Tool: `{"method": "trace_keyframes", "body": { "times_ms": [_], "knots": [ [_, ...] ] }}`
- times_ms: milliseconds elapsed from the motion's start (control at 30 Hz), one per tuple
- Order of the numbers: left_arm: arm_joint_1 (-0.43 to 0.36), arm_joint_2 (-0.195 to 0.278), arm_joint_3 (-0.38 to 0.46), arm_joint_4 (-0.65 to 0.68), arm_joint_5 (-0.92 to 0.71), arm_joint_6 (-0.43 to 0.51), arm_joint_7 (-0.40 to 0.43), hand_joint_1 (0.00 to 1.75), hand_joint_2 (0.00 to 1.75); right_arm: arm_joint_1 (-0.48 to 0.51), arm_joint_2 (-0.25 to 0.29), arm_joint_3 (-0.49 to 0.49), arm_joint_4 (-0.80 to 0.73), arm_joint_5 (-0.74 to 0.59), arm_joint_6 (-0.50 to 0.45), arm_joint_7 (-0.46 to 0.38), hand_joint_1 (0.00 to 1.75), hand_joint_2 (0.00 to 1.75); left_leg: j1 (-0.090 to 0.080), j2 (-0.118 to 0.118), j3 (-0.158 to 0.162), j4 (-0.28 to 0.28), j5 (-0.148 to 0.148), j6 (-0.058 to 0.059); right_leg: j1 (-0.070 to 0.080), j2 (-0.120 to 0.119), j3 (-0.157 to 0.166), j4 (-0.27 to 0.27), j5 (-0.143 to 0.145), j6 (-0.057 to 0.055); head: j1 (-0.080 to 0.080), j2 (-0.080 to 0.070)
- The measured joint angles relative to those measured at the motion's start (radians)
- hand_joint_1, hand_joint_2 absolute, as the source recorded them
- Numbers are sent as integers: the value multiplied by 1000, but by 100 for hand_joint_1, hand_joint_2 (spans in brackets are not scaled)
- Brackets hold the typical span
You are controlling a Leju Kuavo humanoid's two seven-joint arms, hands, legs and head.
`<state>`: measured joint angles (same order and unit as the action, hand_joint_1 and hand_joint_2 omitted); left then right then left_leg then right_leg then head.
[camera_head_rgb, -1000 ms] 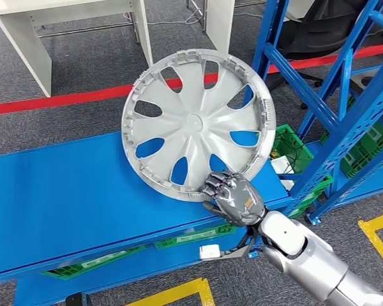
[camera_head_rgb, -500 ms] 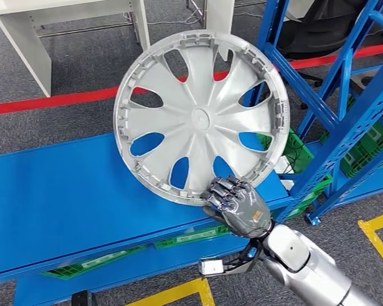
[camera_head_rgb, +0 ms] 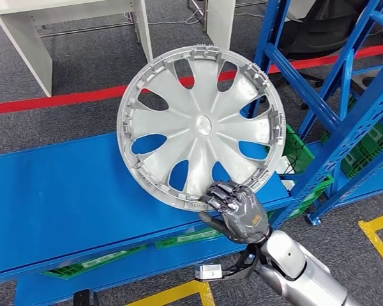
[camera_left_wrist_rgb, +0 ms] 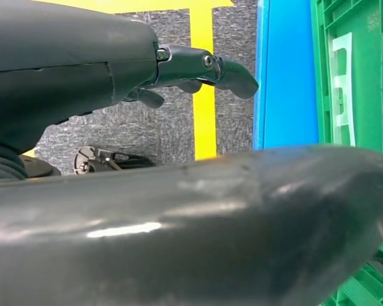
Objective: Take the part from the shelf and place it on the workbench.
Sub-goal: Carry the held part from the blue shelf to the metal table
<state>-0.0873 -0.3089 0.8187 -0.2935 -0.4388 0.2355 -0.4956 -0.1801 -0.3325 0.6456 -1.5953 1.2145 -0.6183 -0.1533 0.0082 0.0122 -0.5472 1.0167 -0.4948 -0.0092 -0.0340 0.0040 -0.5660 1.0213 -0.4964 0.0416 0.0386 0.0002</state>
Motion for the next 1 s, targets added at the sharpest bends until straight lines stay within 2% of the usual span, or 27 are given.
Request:
{"method": "trace_keyframes", "body": {
  "times_ms": [133,267,333,400,433,500,533,567,600,667,700,733,767,867,900,933,1000],
  "knots": [
    [7,11,0,2,12,-20,3,0,0,25,0,-10,-14,14,-6,-7,175,175,-2,0,-2,4,-2,3,-2,0,0,0,0,1,0,0],
    [20,31,0,10,10,-36,-11,0,0,59,0,-18,-40,27,-8,-6,175,175,-4,0,-6,11,-6,10,-5,0,0,-1,1,7,0,0],
    [22,35,0,12,10,-39,-12,0,0,71,0,-22,-53,31,-8,-5,175,175,-5,0,-5,6,-3,18,-6,-1,1,-5,3,14,0,0],
    [23,37,0,14,8,-41,-12,0,0,81,0,-28,-63,33,-8,-4,175,175,0,2,3,-10,7,30,-6,-1,-10,11,-11,19,1,0],
    [23,37,0,15,6,-42,-11,0,0,85,0,-32,-67,34,-8,-4,175,175,3,3,6,-17,12,35,-5,-2,-28,46,-32,19,3,0],
    [24,38,0,17,0,-44,-7,0,0,97,0,-39,-72,35,-8,-2,175,175,3,4,8,-19,15,38,-4,-2,-91,173,-90,19,5,0],
    [25,39,0,19,-3,-45,-5,0,0,105,0,-41,-74,35,-7,0,175,175,3,4,8,-19,15,38,-4,-2,-123,235,-110,20,6,0],
    [25,40,0,20,-6,-46,-3,0,0,114,-1,-44,-75,36,-6,1,175,175,3,4,9,-18,14,38,-4,-2,-143,270,-113,21,6,0],
    [26,41,-1,22,-9,-46,-1,0,0,122,-2,-46,-77,35,-5,3,175,175,4,3,10,-17,13,36,-4,-3,-144,264,-95,22,6,0],
    [27,42,-3,24,-16,-47,0,0,0,137,-4,-52,-81,34,-2,5,175,175,7,1,11,-9,8,28,-6,-6,-97,150,-23,22,6,0],
    [26,43,-4,25,-18,-48,1,0,0,144,-5,-55,-85,33,-1,5,175,175,6,0,9,-1,3,21,-4,-7,-67,89,3,21,7,0],
    [26,43,-5,25,-21,-48,2,0,0,150,-6,-58,-89,32,0,6,175,175,5,-1,5,7,-1,14,-3,-7,-46,47,15,18,8,0],
    [26,44,-6,26,-22,-48,3,0,0,155,-6,-60,-94,32,0,7,175,175,4,-1,1,14,-3,8,0,-6,-37,30,15,13,7,0],
    [26,46,-7,28,-24,-48,7,0,0,168,-8,-68,-103,30,3,10,175,175,5,0,-6,21,-7,-4,2,-1,-43,34,15,-5,5,0],
    [26,47,-7,29,-26,-48,7,0,0,170,-8,-69,-105,28,4,11,175,175,6,-1,-10,34,-23,-8,2,-1,-45,33,18,-13,4,0],
    [26,48,-7,30,-28,-49,8,0,0,173,-9,-70,-109,27,6,12,175,175,7,-2,-21,64,-50,-12,1,-2,-49,32,22,-20,3,0],
    [26,50,-8,31,-34,-49,9,0,0,180,-9,-73,-115,25,8,11,175,175,8,-3,-62,181,-129,-17,3,-4,-60,31,30,-32,0,0]
  ]
}}
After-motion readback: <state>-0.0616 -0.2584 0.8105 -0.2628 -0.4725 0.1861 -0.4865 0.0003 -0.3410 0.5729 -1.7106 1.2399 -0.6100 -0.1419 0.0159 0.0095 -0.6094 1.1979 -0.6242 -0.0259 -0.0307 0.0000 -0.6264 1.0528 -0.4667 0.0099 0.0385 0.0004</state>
